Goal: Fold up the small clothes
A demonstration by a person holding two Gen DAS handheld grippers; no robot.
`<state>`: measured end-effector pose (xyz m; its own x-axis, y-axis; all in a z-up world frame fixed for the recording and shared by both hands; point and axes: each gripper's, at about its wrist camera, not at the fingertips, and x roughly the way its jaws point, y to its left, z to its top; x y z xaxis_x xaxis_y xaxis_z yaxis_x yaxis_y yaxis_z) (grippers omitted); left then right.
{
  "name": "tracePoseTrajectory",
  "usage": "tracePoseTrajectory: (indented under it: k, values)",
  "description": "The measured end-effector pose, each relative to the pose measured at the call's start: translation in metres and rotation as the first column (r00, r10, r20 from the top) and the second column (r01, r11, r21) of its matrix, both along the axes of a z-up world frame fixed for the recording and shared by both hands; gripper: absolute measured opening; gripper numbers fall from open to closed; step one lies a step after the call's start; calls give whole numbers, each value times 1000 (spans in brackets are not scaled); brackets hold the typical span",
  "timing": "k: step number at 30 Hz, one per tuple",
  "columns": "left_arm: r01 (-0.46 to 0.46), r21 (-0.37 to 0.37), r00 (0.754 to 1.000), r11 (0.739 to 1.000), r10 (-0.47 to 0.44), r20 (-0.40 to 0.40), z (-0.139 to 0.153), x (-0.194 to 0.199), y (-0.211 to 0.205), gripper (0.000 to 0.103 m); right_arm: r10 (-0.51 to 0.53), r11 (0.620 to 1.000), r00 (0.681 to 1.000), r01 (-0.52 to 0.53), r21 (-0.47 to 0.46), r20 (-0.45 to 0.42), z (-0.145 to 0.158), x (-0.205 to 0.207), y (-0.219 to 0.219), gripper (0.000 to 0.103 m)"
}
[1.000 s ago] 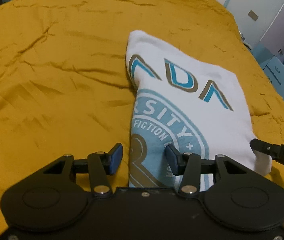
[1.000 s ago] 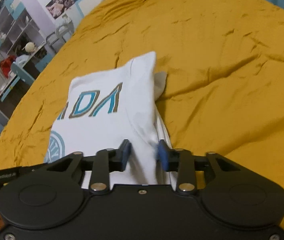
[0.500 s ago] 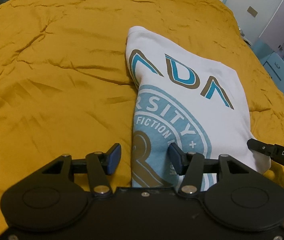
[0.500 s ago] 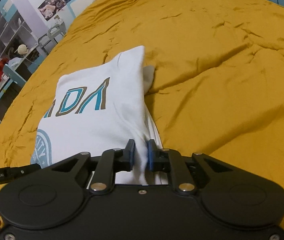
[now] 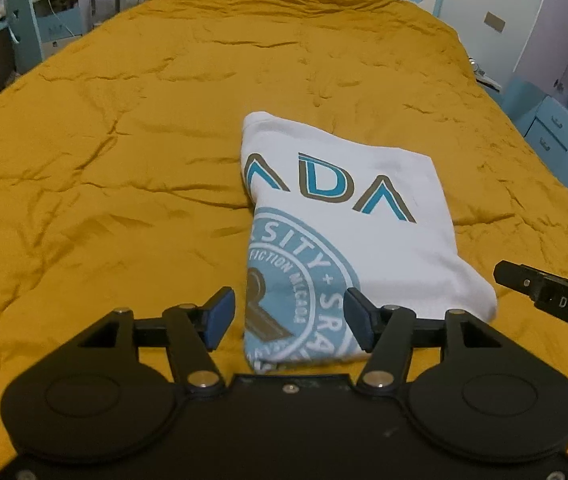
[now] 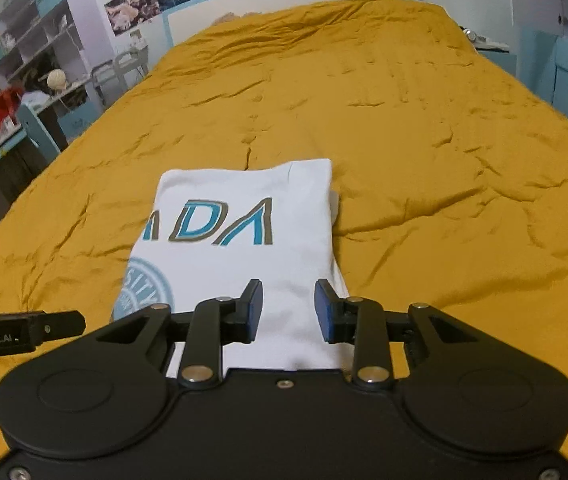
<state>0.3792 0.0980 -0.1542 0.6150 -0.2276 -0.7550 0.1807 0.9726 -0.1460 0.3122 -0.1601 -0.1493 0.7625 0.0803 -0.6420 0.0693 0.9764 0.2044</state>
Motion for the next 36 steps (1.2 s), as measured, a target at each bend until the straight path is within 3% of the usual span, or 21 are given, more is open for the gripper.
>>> tracePoseTrajectory:
  k: [6,11,16,36]
  values:
    - [-15,44,1000,999,15,1,13,-35,3,66,14,999,999,-15,-34,-34,15,-28,19,31]
    - [-25,43,1000,999,26,-15,17,-64,4,67,31,999,999,-32,-36,-44,25,-55,31,39]
    - [-22,39,1000,999,23,-22,18,-83,6,68,36,998,999,-38,-59,-33,30,-72,46,40]
    - [-15,49,999,999,16,-33,19,-90,-1,69,38,998,998,-40,-43,-53,28,-83,54,41]
